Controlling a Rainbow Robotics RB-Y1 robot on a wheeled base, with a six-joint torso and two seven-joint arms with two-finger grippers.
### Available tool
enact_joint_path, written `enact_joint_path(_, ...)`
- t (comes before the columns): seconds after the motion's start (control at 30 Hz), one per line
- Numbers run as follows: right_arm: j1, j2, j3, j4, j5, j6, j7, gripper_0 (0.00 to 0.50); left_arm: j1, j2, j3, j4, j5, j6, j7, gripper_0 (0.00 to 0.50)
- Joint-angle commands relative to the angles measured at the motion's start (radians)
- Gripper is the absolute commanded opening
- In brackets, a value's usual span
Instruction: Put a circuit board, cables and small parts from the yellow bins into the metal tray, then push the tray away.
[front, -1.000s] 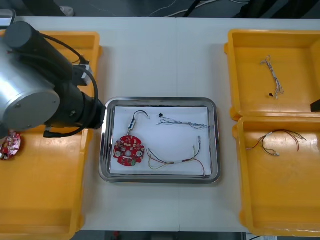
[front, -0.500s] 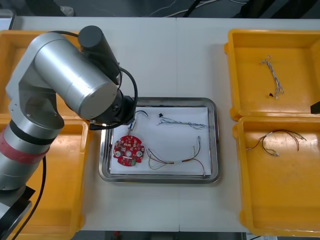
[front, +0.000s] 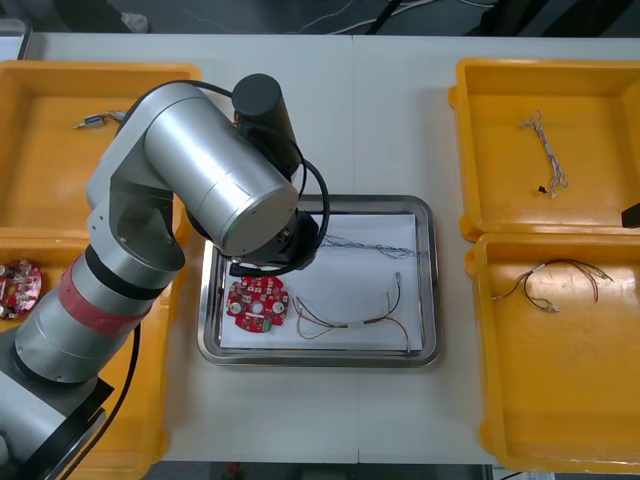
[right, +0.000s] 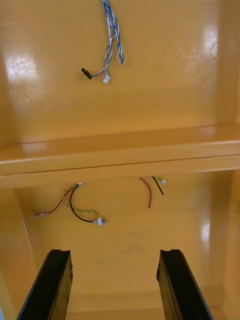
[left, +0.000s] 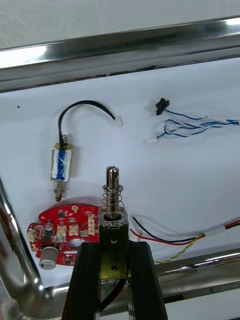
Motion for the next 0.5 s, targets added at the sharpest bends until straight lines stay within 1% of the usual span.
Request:
enact_joint_path(0.03, 0.011, -0.044, -0.034, -0.031, -0.008, 0.003, -0.001, 0.500, -0.042, -0.048, -0.031, 0.008, -0.019, 0.006, 0.087, 0.000)
enact_joint_path(0.07, 0.011, -0.044, -0.034, -0.031, -0.008, 0.003, -0.001, 0.500, -0.042, -0.048, -0.031, 0.008, -0.019, 0.006, 0.087, 0.000)
enact_joint_path(0.23, 0.011, -0.044, -0.034, -0.031, -0.008, 0.003, -0.001, 0.500, -0.042, -0.071, -0.059, 0.073, -0.085, 0.006, 0.072, 0.000)
enact_joint_path(0.33, 0.011, -0.044, -0.034, -0.031, -0.008, 0.003, -0.001, 0.500, -0.042, -0.077, -0.061, 0.105, -0.104, -0.004, 0.063, 0.000)
enact_joint_path(0.5, 0.011, -0.044, -0.034, -0.031, -0.008, 0.003, -0.001, 0.500, -0.042, -0.080, -0.061, 0.125, -0.124, -0.028, 0.052, 0.000)
